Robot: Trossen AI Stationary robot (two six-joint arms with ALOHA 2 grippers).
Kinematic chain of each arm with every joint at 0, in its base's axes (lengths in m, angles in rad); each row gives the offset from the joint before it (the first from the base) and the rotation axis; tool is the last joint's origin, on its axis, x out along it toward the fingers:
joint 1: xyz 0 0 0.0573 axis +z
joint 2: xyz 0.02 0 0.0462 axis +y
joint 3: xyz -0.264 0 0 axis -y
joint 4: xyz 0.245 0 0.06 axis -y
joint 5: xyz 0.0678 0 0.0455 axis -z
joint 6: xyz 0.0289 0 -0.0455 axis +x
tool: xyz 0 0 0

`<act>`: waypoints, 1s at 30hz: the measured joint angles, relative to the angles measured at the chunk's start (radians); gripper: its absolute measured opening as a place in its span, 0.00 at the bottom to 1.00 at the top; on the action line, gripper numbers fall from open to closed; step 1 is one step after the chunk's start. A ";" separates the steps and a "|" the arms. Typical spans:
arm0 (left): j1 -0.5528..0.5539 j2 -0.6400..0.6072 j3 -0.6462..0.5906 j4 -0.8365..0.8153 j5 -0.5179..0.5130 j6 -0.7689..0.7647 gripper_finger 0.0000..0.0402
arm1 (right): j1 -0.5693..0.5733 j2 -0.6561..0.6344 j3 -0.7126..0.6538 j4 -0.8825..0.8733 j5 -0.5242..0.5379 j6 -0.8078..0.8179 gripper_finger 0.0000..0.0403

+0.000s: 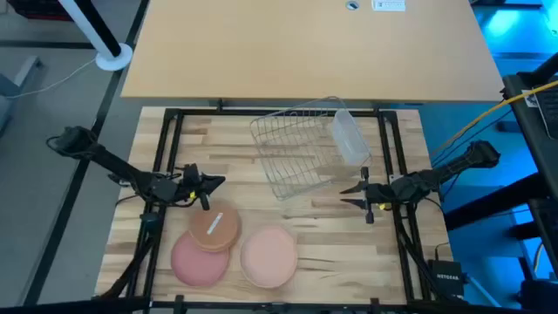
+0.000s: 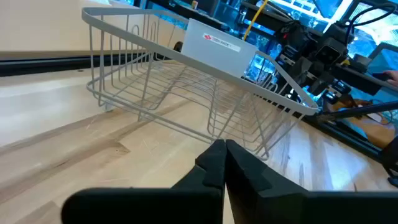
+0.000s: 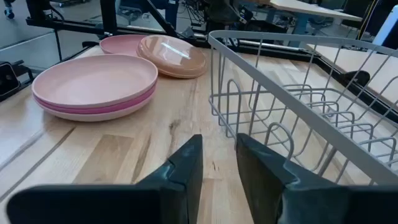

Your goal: Sort dishes

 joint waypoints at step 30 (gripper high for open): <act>0.000 0.000 0.000 -0.005 0.114 -0.022 0.00 | 0.000 0.000 0.000 0.000 0.000 0.000 0.26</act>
